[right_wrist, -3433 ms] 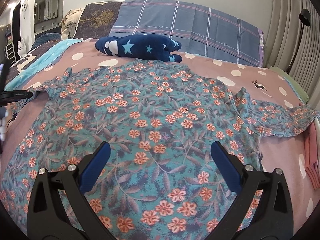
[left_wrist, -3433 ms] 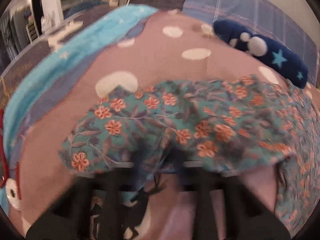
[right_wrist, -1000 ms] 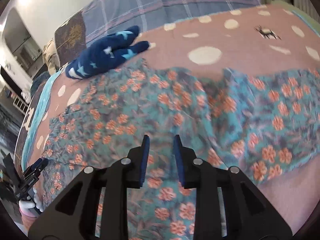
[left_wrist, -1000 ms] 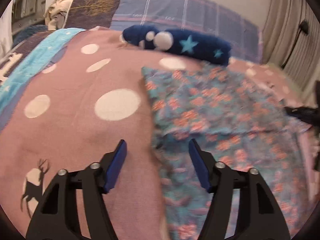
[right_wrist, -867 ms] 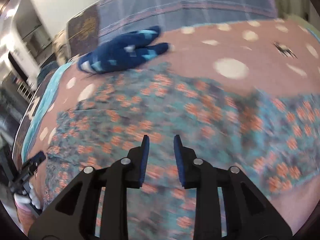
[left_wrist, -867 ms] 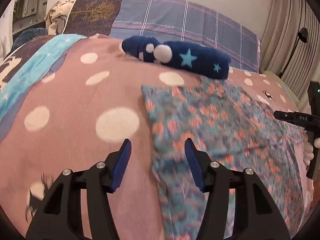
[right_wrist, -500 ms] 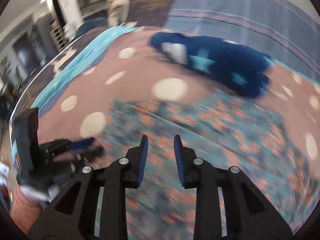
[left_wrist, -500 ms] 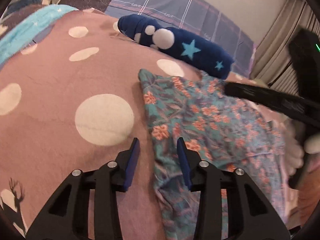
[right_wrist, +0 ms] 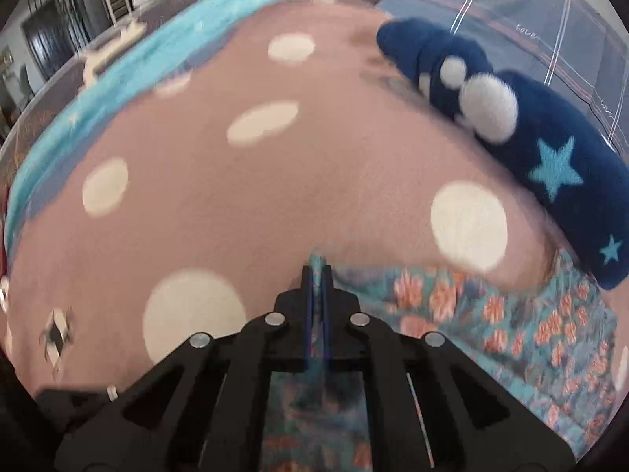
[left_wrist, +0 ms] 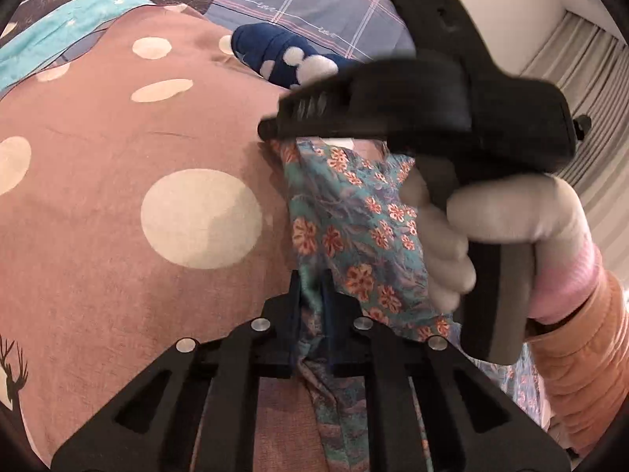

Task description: Fold small clothes

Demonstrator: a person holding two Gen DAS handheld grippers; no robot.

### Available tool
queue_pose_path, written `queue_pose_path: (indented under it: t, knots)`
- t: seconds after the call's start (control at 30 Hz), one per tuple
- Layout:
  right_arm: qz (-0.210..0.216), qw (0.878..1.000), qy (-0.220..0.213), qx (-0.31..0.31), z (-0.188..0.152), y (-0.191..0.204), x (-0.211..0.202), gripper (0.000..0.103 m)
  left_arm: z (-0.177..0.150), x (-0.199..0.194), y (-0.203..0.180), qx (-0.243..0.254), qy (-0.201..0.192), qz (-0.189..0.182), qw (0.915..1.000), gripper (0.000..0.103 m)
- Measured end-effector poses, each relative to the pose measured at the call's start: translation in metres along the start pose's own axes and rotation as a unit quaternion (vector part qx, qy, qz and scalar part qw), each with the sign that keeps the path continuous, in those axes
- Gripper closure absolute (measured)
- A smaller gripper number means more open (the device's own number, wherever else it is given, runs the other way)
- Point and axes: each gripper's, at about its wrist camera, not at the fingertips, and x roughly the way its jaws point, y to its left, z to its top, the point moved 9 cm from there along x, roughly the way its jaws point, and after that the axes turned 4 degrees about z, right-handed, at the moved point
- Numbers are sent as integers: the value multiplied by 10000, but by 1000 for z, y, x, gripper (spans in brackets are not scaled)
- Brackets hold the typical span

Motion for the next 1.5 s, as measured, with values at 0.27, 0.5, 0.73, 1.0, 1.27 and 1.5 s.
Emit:
queue_pose_path:
  t: [0.27,0.5,0.73,1.0,1.27,1.5]
  knots:
    - [674,9971,-284,227,5,0,14,88,-2,3,5,5,34,264,9996,92]
    - [625,9910,-1034,578,-35,-51,-100,72,-5,1,2,24,58,289,9996,91]
    - [-416,9838,-990,1437,-181,-172,-172,74,-6,6,-1,345,95,739,9966,91]
    - [-764,9789,-622,1792,-260,-220,-144,84,18,-20,-41,823,-103,1660,9826,90]
    - [-193,9740,-859,2088,-262,-229,-152,89,-7,48,-157,1983,214,1400,9699,82]
    - [-473,9331,-2020,2937,-300,-313,-300,86,-31,87,-152,2042,350,1631,9646,80]
